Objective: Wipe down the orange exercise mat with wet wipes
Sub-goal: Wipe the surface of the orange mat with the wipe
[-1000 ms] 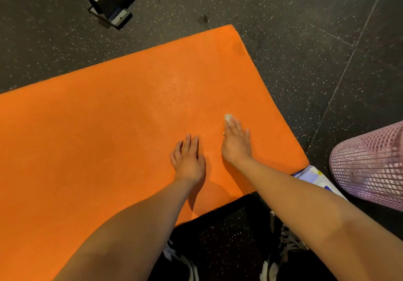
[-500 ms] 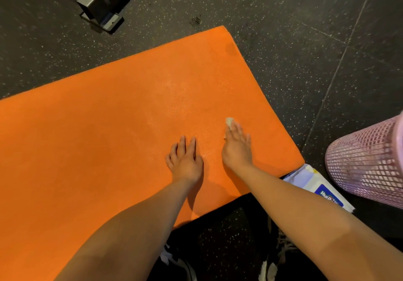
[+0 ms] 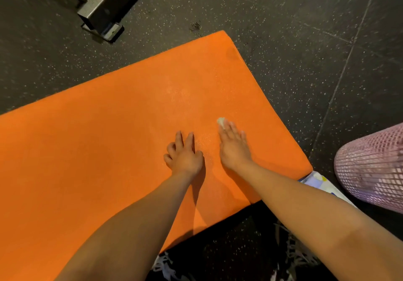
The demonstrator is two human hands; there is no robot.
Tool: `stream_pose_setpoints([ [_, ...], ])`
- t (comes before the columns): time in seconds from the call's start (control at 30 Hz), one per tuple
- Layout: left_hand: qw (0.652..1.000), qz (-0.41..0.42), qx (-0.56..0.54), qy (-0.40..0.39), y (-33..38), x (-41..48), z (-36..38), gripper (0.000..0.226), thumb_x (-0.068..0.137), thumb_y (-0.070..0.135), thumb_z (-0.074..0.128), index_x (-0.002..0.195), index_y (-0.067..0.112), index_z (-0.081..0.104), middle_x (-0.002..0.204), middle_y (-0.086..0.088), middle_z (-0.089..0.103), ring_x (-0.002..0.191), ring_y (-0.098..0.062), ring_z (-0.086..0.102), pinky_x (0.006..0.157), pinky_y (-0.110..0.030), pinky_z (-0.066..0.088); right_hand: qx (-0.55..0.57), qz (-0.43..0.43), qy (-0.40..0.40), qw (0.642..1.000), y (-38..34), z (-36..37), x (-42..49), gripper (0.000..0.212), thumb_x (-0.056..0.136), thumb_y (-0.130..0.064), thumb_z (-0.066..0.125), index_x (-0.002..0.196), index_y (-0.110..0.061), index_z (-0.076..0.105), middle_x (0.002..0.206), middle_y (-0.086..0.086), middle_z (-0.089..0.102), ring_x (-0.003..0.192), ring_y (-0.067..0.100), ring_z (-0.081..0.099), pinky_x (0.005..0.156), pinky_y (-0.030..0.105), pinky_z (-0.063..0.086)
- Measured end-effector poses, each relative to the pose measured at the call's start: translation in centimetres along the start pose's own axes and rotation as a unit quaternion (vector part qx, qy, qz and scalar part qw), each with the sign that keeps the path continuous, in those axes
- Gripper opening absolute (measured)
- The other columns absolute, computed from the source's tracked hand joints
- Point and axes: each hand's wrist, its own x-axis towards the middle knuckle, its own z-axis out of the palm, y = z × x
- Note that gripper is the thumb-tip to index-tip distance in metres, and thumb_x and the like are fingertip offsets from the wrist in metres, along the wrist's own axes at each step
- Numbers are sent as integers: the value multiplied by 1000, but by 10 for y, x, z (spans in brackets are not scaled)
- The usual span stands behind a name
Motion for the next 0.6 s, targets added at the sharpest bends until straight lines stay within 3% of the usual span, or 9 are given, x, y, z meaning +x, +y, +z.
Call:
stream_pose_setpoints([
  [0.13,999,22,28,-2,1,9,2,66,99,48,40,158,41,11,168,9,-12,152,-24,-5,117,-53,10,27,37,0,999,-12,-1,17,67,106,-19,34,162,-19,-1,169,1,-15,155,18,-16,123,49,-8],
  [0.3,999,43,2,16,-9,6,10,64,101,52,36,158,46,8,167,13,-15,152,-22,-6,117,-53,6,-1,-139,-67,988,-35,4,25,63,108,-25,36,163,-24,5,170,-5,-10,155,14,-13,125,50,-8],
  [0.37,999,47,-7,17,-11,6,10,63,101,53,36,157,47,7,166,14,-17,152,-21,-7,117,-54,3,-27,-171,-65,983,-28,2,28,61,109,-26,34,163,-25,5,169,-7,-9,155,13,-14,125,49,-8],
  [0.43,999,50,-6,11,-11,6,10,64,101,53,36,158,47,7,166,14,-18,152,-20,-10,117,-55,1,-36,-121,-31,992,-14,-2,29,62,108,-22,34,163,-24,4,169,-5,-9,155,15,-16,124,47,-11],
  [0.53,999,42,0,5,-10,6,9,65,101,53,37,158,45,7,166,13,-18,151,-20,-10,117,-55,2,10,40,12,999,8,-12,34,65,107,-18,32,163,-18,0,169,3,-14,154,19,-18,124,47,-10],
  [0.6,999,36,10,13,-5,6,7,66,100,51,38,158,43,8,167,11,-16,152,-22,-8,117,-55,4,20,60,9,998,6,-13,37,64,108,-19,30,162,-16,-2,168,5,-18,154,20,-19,125,47,-9],
])
